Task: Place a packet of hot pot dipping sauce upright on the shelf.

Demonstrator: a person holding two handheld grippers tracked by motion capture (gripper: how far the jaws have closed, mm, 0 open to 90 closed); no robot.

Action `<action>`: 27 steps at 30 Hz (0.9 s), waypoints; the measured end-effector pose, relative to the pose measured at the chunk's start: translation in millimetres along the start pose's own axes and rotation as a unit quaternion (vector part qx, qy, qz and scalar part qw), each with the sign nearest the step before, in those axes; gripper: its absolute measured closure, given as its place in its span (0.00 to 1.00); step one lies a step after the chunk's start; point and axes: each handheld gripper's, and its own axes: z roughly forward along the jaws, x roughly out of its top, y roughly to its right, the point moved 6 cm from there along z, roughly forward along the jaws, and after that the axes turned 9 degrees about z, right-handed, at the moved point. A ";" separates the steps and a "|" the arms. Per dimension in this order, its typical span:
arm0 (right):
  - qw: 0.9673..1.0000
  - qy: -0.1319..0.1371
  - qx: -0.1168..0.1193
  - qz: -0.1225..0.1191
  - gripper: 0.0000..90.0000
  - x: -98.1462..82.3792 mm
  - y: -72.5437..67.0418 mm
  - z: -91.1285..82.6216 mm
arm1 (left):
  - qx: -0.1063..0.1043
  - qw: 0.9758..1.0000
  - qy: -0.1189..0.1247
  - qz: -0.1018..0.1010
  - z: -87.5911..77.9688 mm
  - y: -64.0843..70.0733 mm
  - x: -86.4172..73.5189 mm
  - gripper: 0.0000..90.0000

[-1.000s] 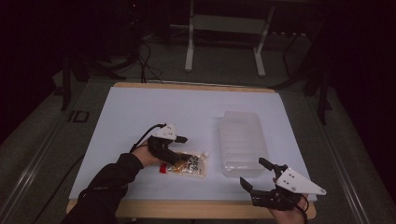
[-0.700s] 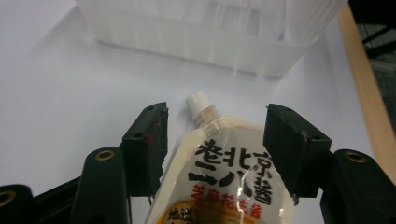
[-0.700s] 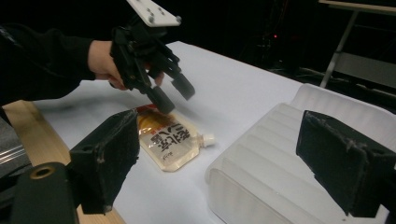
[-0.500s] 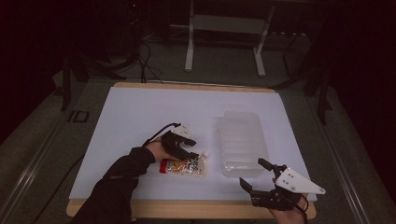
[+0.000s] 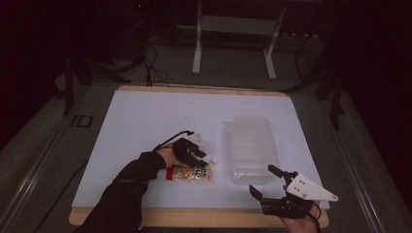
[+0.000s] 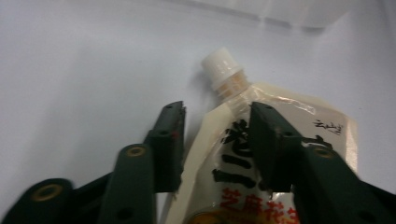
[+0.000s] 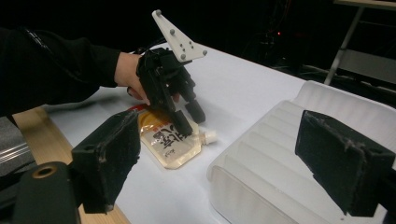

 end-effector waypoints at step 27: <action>1.000 -0.006 0.002 -0.001 0.16 -0.9 -1.3 1.9 | 0.041 0.998 -0.038 0.033 -6.1 12.6 7.4 1.00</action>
